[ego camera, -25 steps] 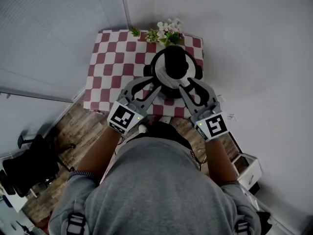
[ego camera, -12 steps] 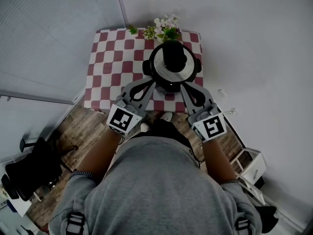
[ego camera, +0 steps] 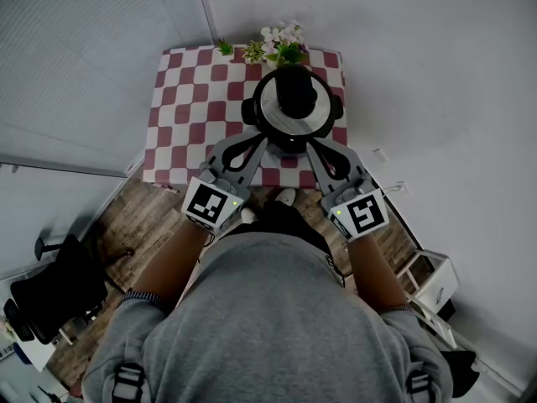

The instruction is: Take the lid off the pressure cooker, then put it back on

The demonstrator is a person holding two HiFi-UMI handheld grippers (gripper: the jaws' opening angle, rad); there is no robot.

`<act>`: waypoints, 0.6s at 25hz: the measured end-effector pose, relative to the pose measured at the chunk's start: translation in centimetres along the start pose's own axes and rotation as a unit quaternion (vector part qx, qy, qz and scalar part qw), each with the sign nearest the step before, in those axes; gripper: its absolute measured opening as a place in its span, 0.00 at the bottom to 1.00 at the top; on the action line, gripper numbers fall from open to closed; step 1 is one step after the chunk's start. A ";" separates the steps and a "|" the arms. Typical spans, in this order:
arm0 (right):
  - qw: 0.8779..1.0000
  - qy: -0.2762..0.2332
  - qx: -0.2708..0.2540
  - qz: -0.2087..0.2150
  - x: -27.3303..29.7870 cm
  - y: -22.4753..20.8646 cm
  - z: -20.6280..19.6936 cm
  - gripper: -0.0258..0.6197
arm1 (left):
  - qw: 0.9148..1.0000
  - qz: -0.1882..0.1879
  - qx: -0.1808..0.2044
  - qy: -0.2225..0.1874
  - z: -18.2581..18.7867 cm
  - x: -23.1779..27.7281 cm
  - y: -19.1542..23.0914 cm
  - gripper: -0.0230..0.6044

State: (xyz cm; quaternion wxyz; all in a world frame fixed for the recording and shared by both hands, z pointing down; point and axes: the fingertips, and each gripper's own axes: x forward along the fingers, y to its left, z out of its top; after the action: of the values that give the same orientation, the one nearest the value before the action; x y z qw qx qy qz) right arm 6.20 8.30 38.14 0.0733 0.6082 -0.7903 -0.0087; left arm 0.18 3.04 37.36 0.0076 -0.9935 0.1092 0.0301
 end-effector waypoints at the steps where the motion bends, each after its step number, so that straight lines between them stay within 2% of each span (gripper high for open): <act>1: 1.000 -0.005 0.001 -0.002 0.0 -0.1 0.3 0.05 | 1.000 -0.001 0.002 0.003 -0.1 0.0 0.0 0.06; 15: 1.000 0.001 -0.007 -0.004 0.1 -0.4 0.4 0.05 | 1.000 -0.006 0.013 -0.001 0.3 0.3 0.2 0.06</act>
State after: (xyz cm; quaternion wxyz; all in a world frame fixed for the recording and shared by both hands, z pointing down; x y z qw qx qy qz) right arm 6.50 8.05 37.76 0.0786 0.6111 -0.7875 -0.0139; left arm 0.45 2.80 37.06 0.0206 -0.9939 0.1040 0.0292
